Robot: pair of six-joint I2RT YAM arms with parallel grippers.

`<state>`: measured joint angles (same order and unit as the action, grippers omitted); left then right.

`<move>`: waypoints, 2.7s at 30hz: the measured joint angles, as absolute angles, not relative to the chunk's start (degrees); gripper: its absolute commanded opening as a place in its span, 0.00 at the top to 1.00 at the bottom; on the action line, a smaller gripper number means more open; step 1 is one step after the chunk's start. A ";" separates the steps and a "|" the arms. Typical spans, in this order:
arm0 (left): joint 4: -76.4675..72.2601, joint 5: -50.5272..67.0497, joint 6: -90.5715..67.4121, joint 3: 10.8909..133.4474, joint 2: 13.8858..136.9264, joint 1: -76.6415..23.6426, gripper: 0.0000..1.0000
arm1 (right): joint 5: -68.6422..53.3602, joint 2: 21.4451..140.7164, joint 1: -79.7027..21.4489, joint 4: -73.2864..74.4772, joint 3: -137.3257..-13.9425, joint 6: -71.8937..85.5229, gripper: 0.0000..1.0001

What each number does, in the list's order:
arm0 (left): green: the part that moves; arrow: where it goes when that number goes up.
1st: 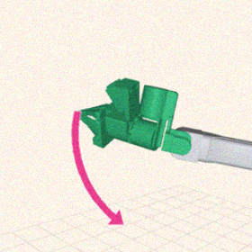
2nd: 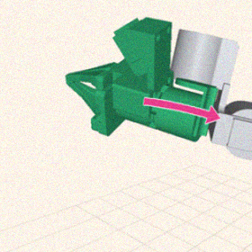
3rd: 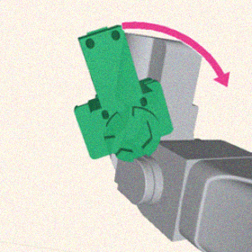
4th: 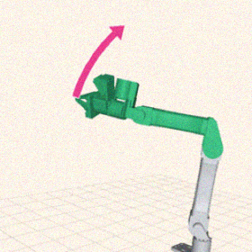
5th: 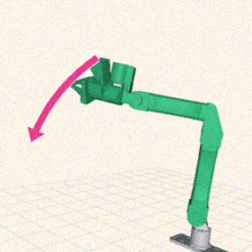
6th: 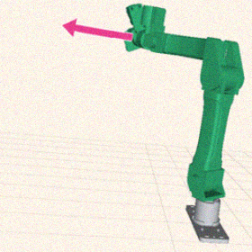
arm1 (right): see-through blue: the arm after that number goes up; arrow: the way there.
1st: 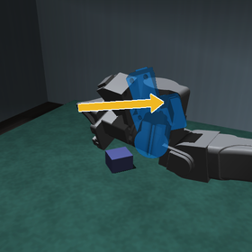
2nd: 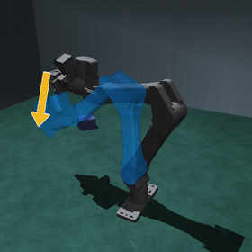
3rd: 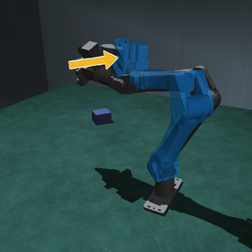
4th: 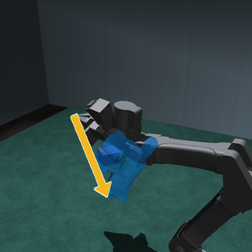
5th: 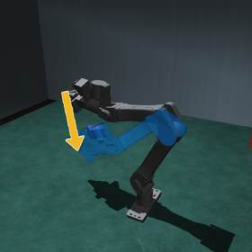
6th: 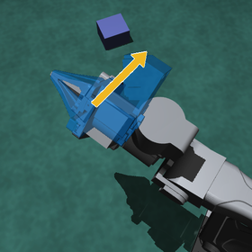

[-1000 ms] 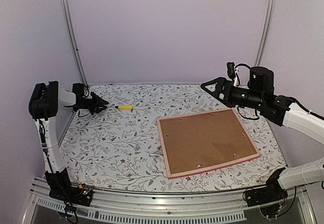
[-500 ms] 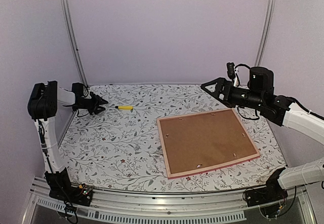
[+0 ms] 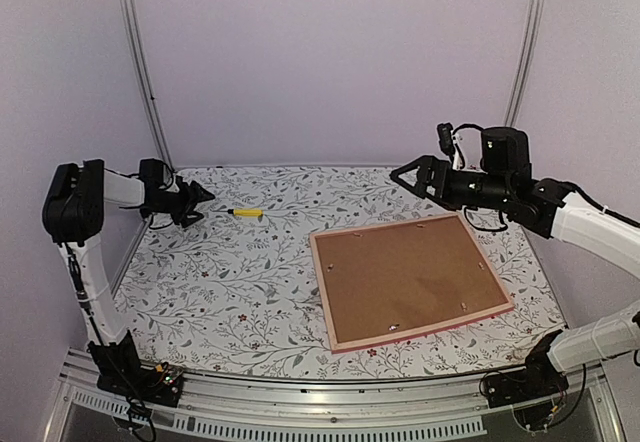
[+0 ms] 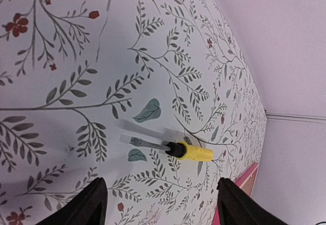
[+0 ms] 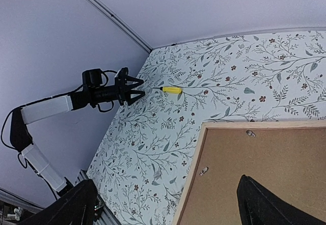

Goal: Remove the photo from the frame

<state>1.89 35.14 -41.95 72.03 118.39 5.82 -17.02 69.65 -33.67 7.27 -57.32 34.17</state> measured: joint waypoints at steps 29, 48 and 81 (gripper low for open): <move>1.54 27.42 -40.51 62.11 102.10 -17.54 0.16 | -0.51 86.85 -45.21 24.64 -65.47 28.27 0.07; 2.28 22.70 -39.92 62.28 102.85 -28.25 0.18 | 5.06 97.38 -55.33 29.50 -68.03 27.18 0.20; 19.31 16.91 -19.25 115.42 142.45 -37.58 0.18 | 2.42 67.24 -51.44 38.26 -37.15 53.12 0.01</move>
